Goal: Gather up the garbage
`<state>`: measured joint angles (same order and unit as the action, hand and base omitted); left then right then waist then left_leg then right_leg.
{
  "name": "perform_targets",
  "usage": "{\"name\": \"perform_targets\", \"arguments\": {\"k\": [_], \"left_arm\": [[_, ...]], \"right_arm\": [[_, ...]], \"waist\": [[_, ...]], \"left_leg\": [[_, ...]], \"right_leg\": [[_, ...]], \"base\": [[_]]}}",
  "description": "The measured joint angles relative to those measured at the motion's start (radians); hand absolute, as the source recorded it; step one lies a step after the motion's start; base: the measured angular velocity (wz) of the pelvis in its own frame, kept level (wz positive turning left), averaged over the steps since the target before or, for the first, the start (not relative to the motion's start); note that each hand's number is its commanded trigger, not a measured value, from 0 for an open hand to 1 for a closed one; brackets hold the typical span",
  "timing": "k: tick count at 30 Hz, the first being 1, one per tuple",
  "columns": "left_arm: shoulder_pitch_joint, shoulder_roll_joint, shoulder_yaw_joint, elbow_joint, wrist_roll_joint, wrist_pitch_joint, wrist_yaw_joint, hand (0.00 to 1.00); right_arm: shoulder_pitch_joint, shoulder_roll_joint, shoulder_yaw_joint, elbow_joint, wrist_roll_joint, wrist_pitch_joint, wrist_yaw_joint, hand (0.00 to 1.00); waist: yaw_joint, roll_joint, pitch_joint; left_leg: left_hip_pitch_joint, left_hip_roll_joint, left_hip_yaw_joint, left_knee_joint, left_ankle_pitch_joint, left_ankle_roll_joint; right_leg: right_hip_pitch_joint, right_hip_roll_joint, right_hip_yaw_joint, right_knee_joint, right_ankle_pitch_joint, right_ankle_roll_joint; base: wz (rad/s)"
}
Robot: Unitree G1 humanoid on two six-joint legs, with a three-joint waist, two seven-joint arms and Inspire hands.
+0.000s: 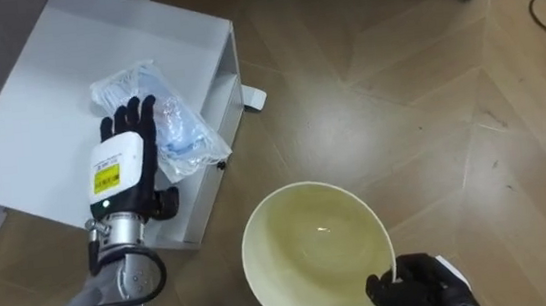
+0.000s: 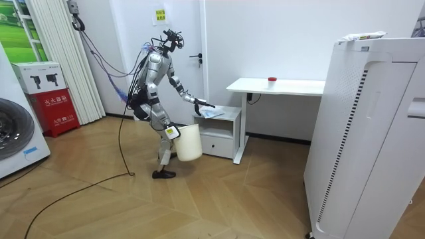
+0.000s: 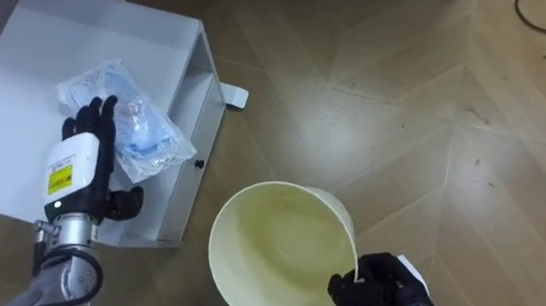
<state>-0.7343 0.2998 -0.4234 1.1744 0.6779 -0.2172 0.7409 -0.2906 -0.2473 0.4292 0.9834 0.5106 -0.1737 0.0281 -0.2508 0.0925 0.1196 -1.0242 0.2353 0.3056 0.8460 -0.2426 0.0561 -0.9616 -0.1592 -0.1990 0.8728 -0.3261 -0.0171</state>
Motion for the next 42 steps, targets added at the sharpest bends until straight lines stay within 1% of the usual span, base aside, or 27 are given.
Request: {"name": "perform_targets", "arguments": {"k": [1,2,3,7,10,13,15,19,27,32,34,35,37,38,40,41,42], "left_arm": [[-0.006,0.000,-0.007,0.000,0.021,0.009,0.005,0.94],[-0.010,0.000,-0.012,0.000,0.030,0.015,0.008,1.00],[-0.017,0.000,-0.018,0.000,0.043,0.026,0.012,1.00],[-0.029,0.000,-0.031,0.000,0.092,0.062,0.013,1.00],[-0.033,0.000,-0.037,0.000,0.152,0.076,0.011,1.00],[-0.034,-0.002,-0.058,0.000,0.180,0.096,0.002,1.00],[-0.037,-0.003,-0.072,0.001,0.182,0.108,-0.013,1.00],[-0.038,-0.004,-0.073,0.001,0.182,0.126,-0.036,1.00],[-0.039,-0.005,-0.072,0.000,0.184,0.144,-0.070,1.00],[-0.039,-0.006,-0.072,0.001,0.174,0.137,-0.075,1.00],[-0.039,-0.006,-0.072,0.000,0.137,0.114,-0.074,1.00],[-0.039,-0.006,-0.072,0.000,0.129,0.109,-0.074,1.00],[-0.037,-0.007,-0.073,0.001,0.030,0.082,-0.072,1.00],[-0.037,-0.008,-0.073,0.001,-0.002,0.075,-0.072,1.00],[-0.037,-0.008,-0.071,-0.004,-0.108,0.047,-0.071,1.00],[-0.037,-0.008,-0.071,-0.006,-0.135,0.039,-0.071,1.00],[-0.031,-0.011,-0.071,-0.018,-0.213,0.020,-0.071,1.00]], "right_arm": [[0.000,0.000,0.000,0.000,0.001,0.000,0.007,1.00],[0.000,0.000,0.000,0.000,0.001,0.000,0.008,1.00],[0.000,0.000,-0.001,-0.001,0.000,0.002,0.008,1.00],[0.000,0.000,-0.002,-0.014,0.001,0.022,0.011,1.00],[0.000,0.000,-0.003,-0.015,0.001,0.022,0.020,1.00],[0.000,0.000,-0.003,-0.015,0.013,0.024,0.034,1.00],[0.000,0.000,-0.003,-0.016,0.025,0.029,0.041,1.00],[0.000,0.000,-0.004,-0.016,0.043,0.042,0.048,1.00],[0.000,0.000,-0.014,-0.016,0.044,0.044,0.058,1.00],[0.003,0.002,-0.015,-0.016,0.076,0.041,0.055,1.00],[0.009,0.002,-0.016,-0.022,0.086,0.036,0.039,1.00],[0.012,0.002,-0.016,-0.023,0.087,0.033,0.035,1.00],[0.015,0.007,-0.015,-0.025,0.088,0.027,0.006,1.00],[0.015,0.008,-0.013,-0.024,0.091,0.022,0.001,1.00],[0.015,0.012,-0.010,-0.021,0.091,0.011,-0.017,1.00],[0.015,0.013,-0.009,-0.022,0.092,0.009,-0.023,1.00],[0.015,0.015,-0.008,-0.021,0.092,0.006,-0.030,1.00]], "waist": [[0.000,0.000,0.0001],[-0.001,0.000,0.0001],[-0.004,0.000,0.0001],[-0.019,0.000,0.0001],[-0.023,0.000,0.0001],[-0.028,0.000,0.0001],[-0.031,0.000,0.0001],[-0.033,0.000,0.0003],[-0.033,0.003,0.0013],[-0.033,0.007,0.0026],[-0.031,0.007,0.0026],[-0.029,0.007,0.0026],[-0.026,0.006,0.0024],[-0.026,0.006,0.0021],[-0.022,0.006,0.0019],[-0.021,0.006,0.0019],[-0.020,0.005,0.0016]], "left_leg": [[0.000,-0.001,0.000,0.000,0.000,0.000],[0.000,-0.001,0.000,0.000,0.000,0.000],[-0.001,-0.001,0.000,0.001,0.000,0.000],[-0.001,-0.003,0.002,0.003,-0.003,0.005],[-0.001,-0.003,0.001,0.005,-0.003,0.005],[-0.001,-0.003,0.001,0.004,-0.003,0.005],[-0.002,-0.003,0.001,0.003,-0.003,0.005],[-0.002,-0.002,0.001,0.002,-0.003,0.005],[-0.001,-0.002,0.000,0.001,-0.003,0.005],[0.001,-0.002,0.000,0.001,-0.003,0.005],[0.003,-0.002,0.001,0.000,-0.003,0.005],[0.003,-0.002,0.001,0.000,-0.003,0.005],[0.007,-0.003,0.003,0.002,-0.003,0.005],[0.007,-0.003,0.004,0.002,-0.003,0.005],[0.008,-0.002,0.005,0.002,-0.003,0.005],[0.008,-0.002,0.005,0.002,-0.003,0.005],[0.009,-0.002,0.005,0.002,-0.003,0.005]], "right_leg": [[0.000,-0.001,0.001,0.001,0.000,0.000],[0.000,-0.003,0.001,0.001,0.000,0.000],[0.000,-0.008,0.001,0.003,-0.001,0.001],[-0.002,-0.014,0.001,0.014,-0.005,0.002],[-0.002,-0.014,-0.001,0.015,-0.005,0.002],[-0.002,-0.015,-0.002,0.015,-0.005,0.002],[-0.002,-0.015,-0.002,0.014,-0.005,0.002],[-0.002,-0.013,-0.003,0.012,-0.005,0.002],[-0.002,-0.013,-0.003,0.011,-0.005,0.002],[0.001,-0.012,-0.003,0.011,-0.005,0.002],[0.001,-0.012,0.000,0.011,-0.005,0.002],[0.001,-0.012,0.001,0.011,-0.005,0.002],[0.002,-0.013,0.003,0.012,-0.005,0.002],[0.003,-0.013,0.003,0.012,-0.005,0.002],[0.003,-0.013,0.003,0.012,-0.005,0.002],[0.003,-0.013,0.003,0.012,-0.005,0.002],[0.005,-0.013,0.003,0.012,-0.005,0.002]], "base": [[0.00],[0.00],[0.00],[0.02],[0.00],[0.00],[0.00],[0.00],[0.00],[0.00],[0.00],[0.00],[0.00],[0.00],[0.00],[0.00],[0.00]]}}
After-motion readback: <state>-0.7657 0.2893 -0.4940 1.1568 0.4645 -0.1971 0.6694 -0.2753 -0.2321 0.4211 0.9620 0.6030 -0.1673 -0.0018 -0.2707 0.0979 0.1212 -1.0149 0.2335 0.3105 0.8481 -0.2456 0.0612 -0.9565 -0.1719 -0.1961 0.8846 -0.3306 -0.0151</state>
